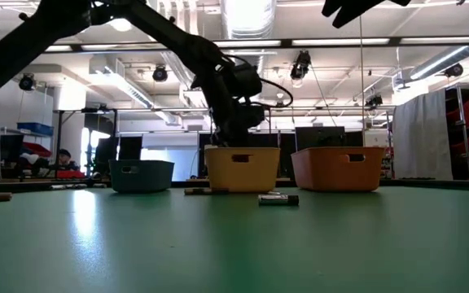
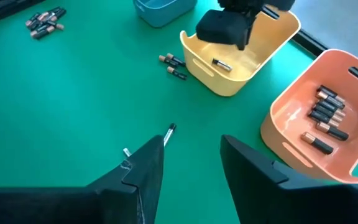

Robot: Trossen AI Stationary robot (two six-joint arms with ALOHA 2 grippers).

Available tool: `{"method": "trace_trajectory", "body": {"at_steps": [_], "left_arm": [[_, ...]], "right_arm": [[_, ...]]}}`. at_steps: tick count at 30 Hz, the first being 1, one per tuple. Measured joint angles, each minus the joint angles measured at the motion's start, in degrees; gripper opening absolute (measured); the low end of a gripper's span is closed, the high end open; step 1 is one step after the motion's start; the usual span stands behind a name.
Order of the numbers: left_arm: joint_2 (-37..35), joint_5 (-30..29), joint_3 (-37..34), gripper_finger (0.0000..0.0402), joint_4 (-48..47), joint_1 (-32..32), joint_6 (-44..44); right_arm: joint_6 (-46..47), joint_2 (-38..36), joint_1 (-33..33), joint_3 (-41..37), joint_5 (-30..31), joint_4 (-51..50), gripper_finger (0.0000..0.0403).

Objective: Sort batteries
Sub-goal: Put the silver battery into the yellow bin

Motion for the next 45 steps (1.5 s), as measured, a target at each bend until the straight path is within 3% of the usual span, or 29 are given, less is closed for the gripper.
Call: {"method": "trace_trajectory", "body": {"at_steps": [9, 12, 15, 22, 26, 32, 45], "left_arm": [[-4.6, 1.6, -0.1, 0.0088, -0.1, -0.4, 0.3], [-8.3, 6.7, -0.1, 0.0100, -2.0, -1.3, 1.0], [-11.8, 11.2, -1.1, 0.0104, -2.4, -4.1, 3.0], [-16.5, 11.9, -8.3, 0.0105, -2.2, -14.4, 16.4], [-16.3, 12.0, -13.9, 0.0105, -0.2, -19.1, 22.3], [-14.3, 11.4, -17.8, 0.0105, 11.5, -20.3, 22.1], [-3.5, 11.9, -11.1, 0.0105, 13.5, -19.8, 25.4]], "right_arm": [[-1.1, -0.8, -1.4, 0.0, 0.0, -2.7, 0.0179], [-1.2, -1.0, -1.4, 0.0, 0.0, -4.0, 0.0185], [-1.4, -1.0, -1.4, 0.0, 0.0, -4.9, 0.0190], [-2.2, -1.0, -1.3, 0.0, 0.0, -6.1, 0.0190], [-2.3, -1.0, -1.3, 0.0, -0.3, -6.5, 0.0188], [-2.1, -1.4, -1.1, -0.1, -3.5, -6.6, 0.0193], [4.4, -7.9, 1.0, -0.1, -11.0, -9.8, 0.0192]]}}
